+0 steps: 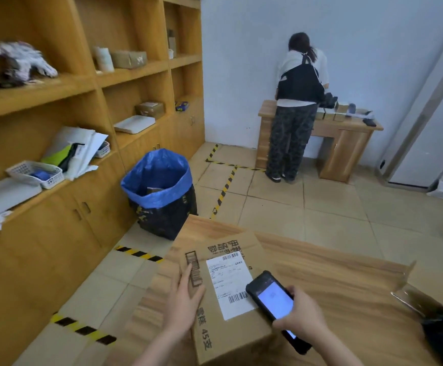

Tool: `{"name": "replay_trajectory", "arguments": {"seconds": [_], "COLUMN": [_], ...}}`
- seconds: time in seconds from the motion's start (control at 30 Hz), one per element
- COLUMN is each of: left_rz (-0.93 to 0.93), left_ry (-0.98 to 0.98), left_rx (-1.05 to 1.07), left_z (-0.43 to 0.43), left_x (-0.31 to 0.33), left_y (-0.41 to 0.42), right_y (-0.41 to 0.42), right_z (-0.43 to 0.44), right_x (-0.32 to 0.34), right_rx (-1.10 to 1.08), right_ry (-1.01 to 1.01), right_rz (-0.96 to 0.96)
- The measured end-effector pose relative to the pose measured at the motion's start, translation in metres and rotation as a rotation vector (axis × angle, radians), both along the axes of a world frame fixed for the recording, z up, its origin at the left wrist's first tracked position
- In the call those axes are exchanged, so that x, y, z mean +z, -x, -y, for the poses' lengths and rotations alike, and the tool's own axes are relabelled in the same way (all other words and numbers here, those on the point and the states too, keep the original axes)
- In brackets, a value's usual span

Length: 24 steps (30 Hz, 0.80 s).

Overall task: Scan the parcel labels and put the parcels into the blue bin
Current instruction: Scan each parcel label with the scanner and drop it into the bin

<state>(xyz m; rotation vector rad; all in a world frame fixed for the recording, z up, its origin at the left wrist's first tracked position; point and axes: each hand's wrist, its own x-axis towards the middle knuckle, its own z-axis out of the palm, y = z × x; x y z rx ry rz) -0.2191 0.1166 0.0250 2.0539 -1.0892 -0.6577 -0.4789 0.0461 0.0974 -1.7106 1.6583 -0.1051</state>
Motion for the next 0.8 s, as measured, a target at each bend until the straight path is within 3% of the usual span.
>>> {"name": "replay_trajectory", "arguments": {"seconds": [0.23,0.37,0.57,0.8], "left_rz": [0.007,-0.129,-0.307,-0.270], "left_ry": [-0.120,-0.177,-0.072,-0.017], "left_rx": [0.072,0.162,0.269,0.314], "left_z": [-0.072,-0.115,-0.152,-0.164], "left_x": [0.005,0.013,0.012,0.001], "left_y": [-0.023,-0.060,-0.121,-0.242], "right_y": [-0.044,-0.093,-0.166,-0.292], "right_z": [-0.024,-0.045,-0.064,-0.061], "right_x": [-0.007,-0.004,-0.004,-0.008], "right_rx": [0.074,0.190,0.296,0.372], "right_ry": [-0.016,-0.045,-0.046,-0.008], "right_rz": [0.080,0.084,0.084,0.125]}}
